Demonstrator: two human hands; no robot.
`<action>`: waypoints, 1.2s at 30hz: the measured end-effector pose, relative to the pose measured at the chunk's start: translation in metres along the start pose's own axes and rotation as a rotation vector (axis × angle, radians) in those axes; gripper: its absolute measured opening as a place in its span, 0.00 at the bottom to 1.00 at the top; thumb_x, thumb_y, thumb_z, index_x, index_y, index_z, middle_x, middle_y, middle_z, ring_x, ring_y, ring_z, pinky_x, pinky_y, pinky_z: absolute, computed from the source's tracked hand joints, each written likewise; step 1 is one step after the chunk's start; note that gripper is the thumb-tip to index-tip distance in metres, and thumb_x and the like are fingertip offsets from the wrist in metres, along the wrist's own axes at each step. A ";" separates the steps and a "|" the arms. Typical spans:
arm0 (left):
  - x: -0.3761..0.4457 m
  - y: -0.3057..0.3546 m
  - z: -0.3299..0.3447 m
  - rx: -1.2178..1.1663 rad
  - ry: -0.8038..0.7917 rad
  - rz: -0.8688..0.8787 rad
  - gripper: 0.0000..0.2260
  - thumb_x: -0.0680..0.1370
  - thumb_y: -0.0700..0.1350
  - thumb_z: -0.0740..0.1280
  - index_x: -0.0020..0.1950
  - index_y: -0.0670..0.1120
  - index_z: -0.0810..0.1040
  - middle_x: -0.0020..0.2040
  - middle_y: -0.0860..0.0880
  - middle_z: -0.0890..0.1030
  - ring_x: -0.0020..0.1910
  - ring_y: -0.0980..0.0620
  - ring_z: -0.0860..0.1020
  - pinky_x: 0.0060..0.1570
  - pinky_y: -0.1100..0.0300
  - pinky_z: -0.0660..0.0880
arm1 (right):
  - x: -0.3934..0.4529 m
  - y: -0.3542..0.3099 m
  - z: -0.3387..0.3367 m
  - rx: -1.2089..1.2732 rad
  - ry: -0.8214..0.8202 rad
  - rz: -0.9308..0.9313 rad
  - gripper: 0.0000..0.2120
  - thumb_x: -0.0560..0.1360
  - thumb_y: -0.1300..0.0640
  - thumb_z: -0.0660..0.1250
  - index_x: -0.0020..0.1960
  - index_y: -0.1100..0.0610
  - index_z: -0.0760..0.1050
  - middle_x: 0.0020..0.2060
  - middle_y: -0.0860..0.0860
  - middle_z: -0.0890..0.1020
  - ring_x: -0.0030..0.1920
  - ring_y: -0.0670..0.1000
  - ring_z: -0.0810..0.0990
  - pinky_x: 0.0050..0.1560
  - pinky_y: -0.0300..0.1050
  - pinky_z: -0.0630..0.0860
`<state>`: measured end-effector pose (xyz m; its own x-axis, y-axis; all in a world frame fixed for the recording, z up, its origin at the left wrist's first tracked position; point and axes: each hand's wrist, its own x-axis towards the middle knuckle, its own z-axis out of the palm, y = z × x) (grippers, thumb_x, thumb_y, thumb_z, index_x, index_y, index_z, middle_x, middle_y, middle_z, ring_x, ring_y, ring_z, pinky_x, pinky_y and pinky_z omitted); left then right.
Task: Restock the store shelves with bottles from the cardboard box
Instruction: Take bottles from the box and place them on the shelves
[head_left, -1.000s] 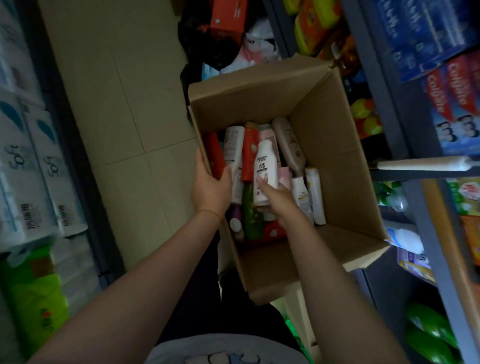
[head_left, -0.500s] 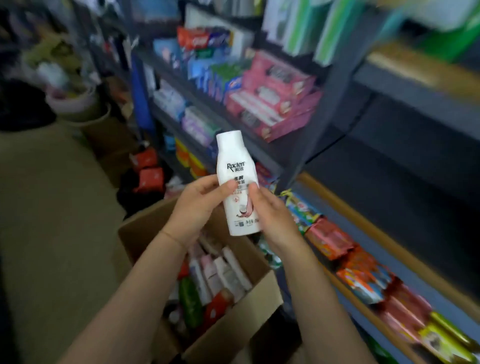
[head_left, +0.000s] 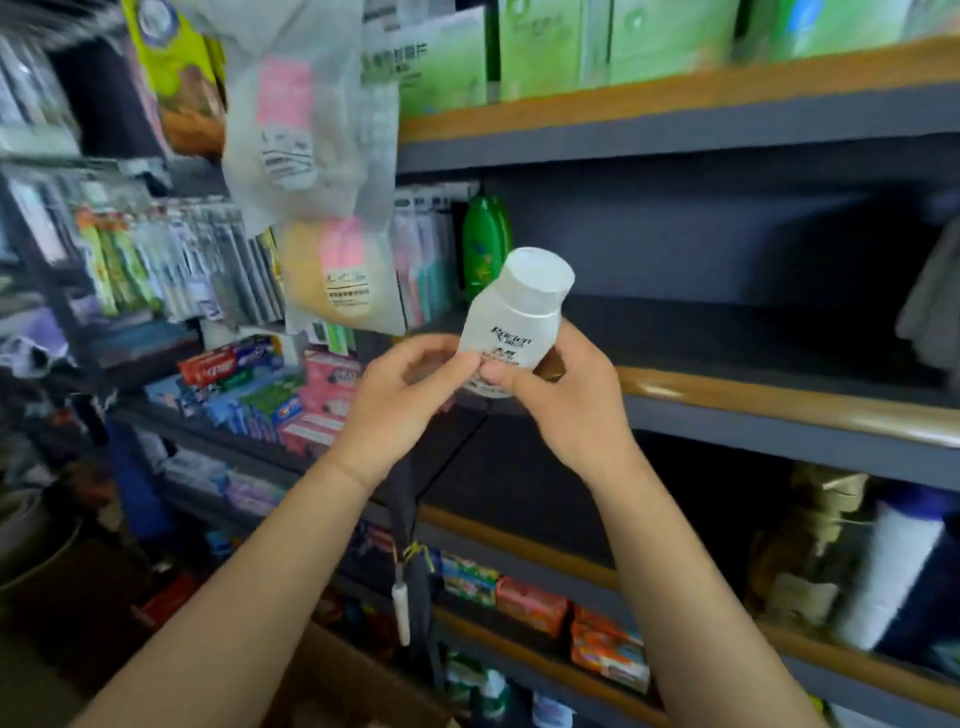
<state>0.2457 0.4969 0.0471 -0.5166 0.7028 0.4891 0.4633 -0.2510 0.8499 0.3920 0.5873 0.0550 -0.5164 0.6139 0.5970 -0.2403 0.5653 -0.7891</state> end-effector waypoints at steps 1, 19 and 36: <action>0.010 -0.005 0.006 0.046 0.006 0.008 0.06 0.78 0.48 0.72 0.54 0.53 0.82 0.53 0.54 0.84 0.54 0.57 0.82 0.49 0.68 0.78 | 0.007 -0.002 -0.008 -0.024 0.037 -0.021 0.18 0.70 0.59 0.77 0.52 0.41 0.76 0.48 0.40 0.83 0.50 0.39 0.80 0.50 0.33 0.76; 0.070 -0.053 0.026 0.532 0.015 0.200 0.13 0.73 0.50 0.77 0.56 0.50 0.84 0.52 0.55 0.78 0.57 0.50 0.76 0.61 0.49 0.73 | 0.145 0.040 -0.035 -0.186 0.060 0.603 0.15 0.74 0.60 0.74 0.55 0.59 0.71 0.43 0.61 0.81 0.37 0.61 0.85 0.35 0.52 0.83; 0.078 -0.067 0.026 0.405 -0.016 0.173 0.17 0.66 0.67 0.66 0.51 0.63 0.78 0.51 0.61 0.76 0.60 0.52 0.73 0.65 0.40 0.66 | 0.223 0.092 -0.022 -0.038 0.085 0.751 0.17 0.74 0.62 0.73 0.60 0.66 0.75 0.39 0.62 0.78 0.35 0.62 0.83 0.37 0.53 0.83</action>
<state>0.1935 0.5860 0.0233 -0.3971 0.6843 0.6116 0.7882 -0.0871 0.6092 0.2729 0.7881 0.1187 -0.4642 0.8812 -0.0890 0.1807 -0.0042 -0.9835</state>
